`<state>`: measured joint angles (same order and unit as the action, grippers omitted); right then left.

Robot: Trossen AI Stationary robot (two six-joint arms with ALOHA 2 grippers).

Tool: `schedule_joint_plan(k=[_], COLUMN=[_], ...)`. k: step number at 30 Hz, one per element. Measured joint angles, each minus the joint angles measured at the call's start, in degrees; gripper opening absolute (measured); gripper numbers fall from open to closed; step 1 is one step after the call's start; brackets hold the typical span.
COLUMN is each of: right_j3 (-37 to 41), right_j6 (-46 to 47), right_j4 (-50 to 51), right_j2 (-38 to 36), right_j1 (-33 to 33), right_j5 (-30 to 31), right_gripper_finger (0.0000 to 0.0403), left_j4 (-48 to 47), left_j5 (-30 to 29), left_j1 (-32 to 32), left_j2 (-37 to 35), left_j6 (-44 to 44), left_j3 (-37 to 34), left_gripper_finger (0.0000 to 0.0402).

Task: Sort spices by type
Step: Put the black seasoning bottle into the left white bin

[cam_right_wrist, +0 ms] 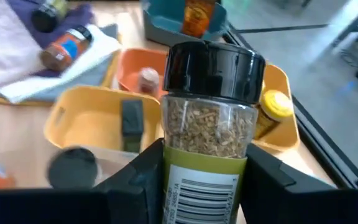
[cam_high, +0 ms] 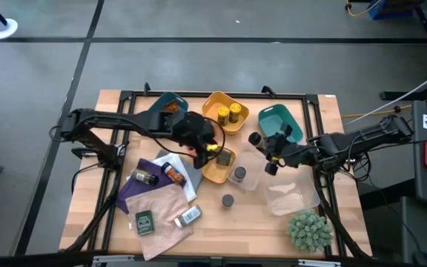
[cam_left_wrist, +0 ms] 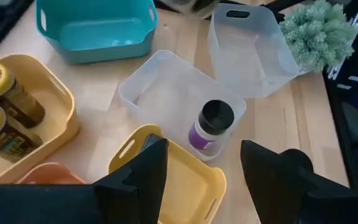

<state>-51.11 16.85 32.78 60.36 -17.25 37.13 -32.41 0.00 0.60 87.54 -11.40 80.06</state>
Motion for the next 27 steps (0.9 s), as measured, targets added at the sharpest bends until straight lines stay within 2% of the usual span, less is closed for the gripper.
schedule_joint_plan(k=[3, 7, 16, 21, 27], right_j3=[6.20, 16.30, 36.49, 41.94, 42.25], right_j6=[1.32, 0.44, -4.95, -6.87, -6.88], right_j4=[-6.26, -25.13, -62.98, -72.96, -75.15], right_j2=[-1.94, -3.34, -3.08, -3.06, -1.84], right_j1=[0.01, 0.03, 0.01, 0.03, 0.03], right_j5=[3.62, 8.25, 11.93, 12.26, 12.06], right_gripper_finger=[0.0154, 0.0154, 0.0154, 0.0154, 0.0154], left_j4=[0.62, 1.82, 2.37, 3.72, 5.25], left_j5=[-1.56, -2.13, -2.14, -2.15, -2.15], left_j1=[-0.88, -1.50, -1.49, -1.49, -1.49], left_j2=[-0.30, -0.19, 0.01, 0.03, 0.05], left_j6=[1.37, 2.57, 2.45, 2.45, 2.89], left_j3=[-0.03, -0.10, -0.10, -0.08, -0.10], left_gripper_finger=[0.0186, 0.0186, 0.0186, 0.0186, 0.0186])
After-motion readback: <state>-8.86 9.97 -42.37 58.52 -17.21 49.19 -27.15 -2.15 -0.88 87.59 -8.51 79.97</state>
